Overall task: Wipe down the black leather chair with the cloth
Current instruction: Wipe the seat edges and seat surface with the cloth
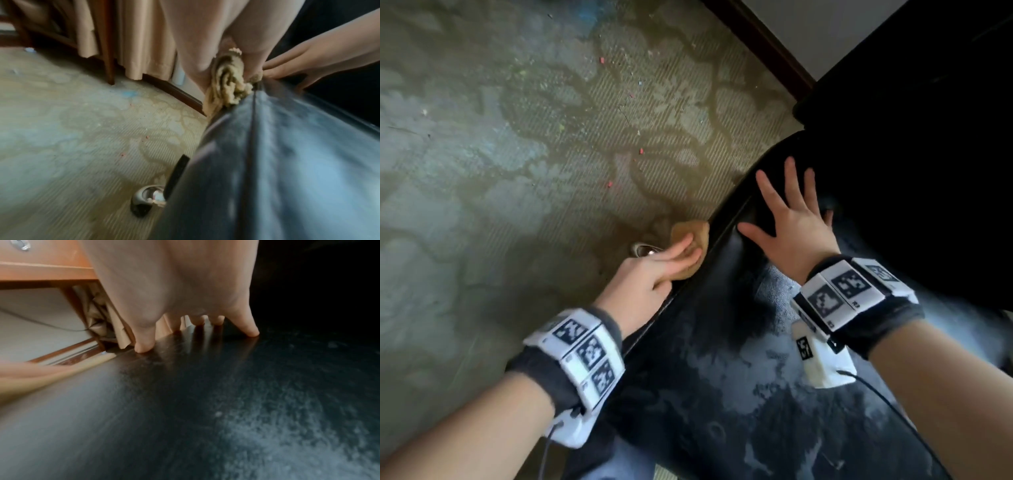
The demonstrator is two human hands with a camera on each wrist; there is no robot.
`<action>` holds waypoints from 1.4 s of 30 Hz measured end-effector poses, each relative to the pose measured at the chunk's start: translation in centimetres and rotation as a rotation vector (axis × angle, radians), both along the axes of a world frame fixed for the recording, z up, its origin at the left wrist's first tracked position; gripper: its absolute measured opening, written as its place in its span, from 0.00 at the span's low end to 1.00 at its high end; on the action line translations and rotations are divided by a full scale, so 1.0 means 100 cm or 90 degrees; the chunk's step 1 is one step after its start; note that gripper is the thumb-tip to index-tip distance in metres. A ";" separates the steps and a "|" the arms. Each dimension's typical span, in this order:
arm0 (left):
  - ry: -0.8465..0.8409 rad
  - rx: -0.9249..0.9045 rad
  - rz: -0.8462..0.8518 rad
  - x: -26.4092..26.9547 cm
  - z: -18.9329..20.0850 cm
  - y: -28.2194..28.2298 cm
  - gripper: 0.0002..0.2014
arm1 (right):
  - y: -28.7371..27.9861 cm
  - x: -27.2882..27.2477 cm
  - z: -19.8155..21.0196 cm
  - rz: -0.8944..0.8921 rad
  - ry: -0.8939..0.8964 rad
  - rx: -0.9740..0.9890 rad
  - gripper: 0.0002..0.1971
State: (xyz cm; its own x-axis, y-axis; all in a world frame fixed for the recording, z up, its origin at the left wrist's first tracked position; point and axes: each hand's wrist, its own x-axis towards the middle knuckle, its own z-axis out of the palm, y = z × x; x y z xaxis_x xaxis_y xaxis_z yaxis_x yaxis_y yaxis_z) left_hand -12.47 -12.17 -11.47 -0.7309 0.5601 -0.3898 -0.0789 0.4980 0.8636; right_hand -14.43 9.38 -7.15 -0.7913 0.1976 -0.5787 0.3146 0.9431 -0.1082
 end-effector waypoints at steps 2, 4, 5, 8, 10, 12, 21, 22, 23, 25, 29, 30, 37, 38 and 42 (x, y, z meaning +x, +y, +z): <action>0.022 0.016 -0.020 0.019 0.002 -0.020 0.31 | -0.002 0.000 -0.002 -0.002 0.005 0.003 0.38; 0.052 0.027 -0.060 0.040 0.003 -0.043 0.33 | -0.003 -0.001 -0.004 -0.009 0.008 0.002 0.38; 0.061 0.030 -0.073 0.050 0.002 -0.053 0.35 | -0.003 -0.001 -0.005 -0.011 0.010 0.001 0.38; 0.039 0.023 -0.053 0.077 0.007 -0.081 0.46 | -0.003 0.000 -0.007 -0.008 0.020 -0.006 0.38; 0.028 0.001 -0.033 0.093 0.012 -0.096 0.49 | -0.002 0.001 -0.008 -0.004 0.028 -0.009 0.38; -0.015 -0.023 -0.001 0.107 0.017 -0.111 0.50 | -0.003 0.003 -0.009 -0.001 0.037 -0.016 0.38; 0.031 -0.024 0.105 0.052 0.002 -0.074 0.39 | -0.032 0.029 -0.003 -0.051 0.091 0.017 0.35; 0.036 -0.024 0.088 0.059 0.000 -0.066 0.38 | -0.042 0.040 -0.004 -0.054 0.086 0.006 0.36; 0.041 -0.024 0.080 0.070 -0.002 -0.062 0.37 | -0.052 0.051 -0.006 -0.051 0.072 -0.001 0.36; 0.045 -0.018 0.093 0.101 0.000 -0.065 0.36 | -0.066 0.067 -0.010 -0.043 0.050 0.004 0.37; 0.093 -0.009 0.057 0.143 -0.003 -0.102 0.35 | -0.066 0.064 -0.014 -0.044 0.053 0.011 0.37; 0.080 -0.009 0.054 0.154 -0.004 -0.113 0.36 | -0.067 0.064 -0.013 -0.043 0.053 0.014 0.38; -0.095 -0.008 0.171 0.177 -0.009 -0.158 0.45 | -0.074 0.067 -0.010 -0.032 0.045 0.026 0.38; -0.058 -0.013 0.193 0.160 -0.011 -0.155 0.43 | -0.075 0.067 -0.010 -0.031 0.045 0.028 0.38; 0.022 0.017 0.202 0.100 -0.014 -0.108 0.34 | -0.075 0.066 -0.009 -0.032 0.044 0.032 0.38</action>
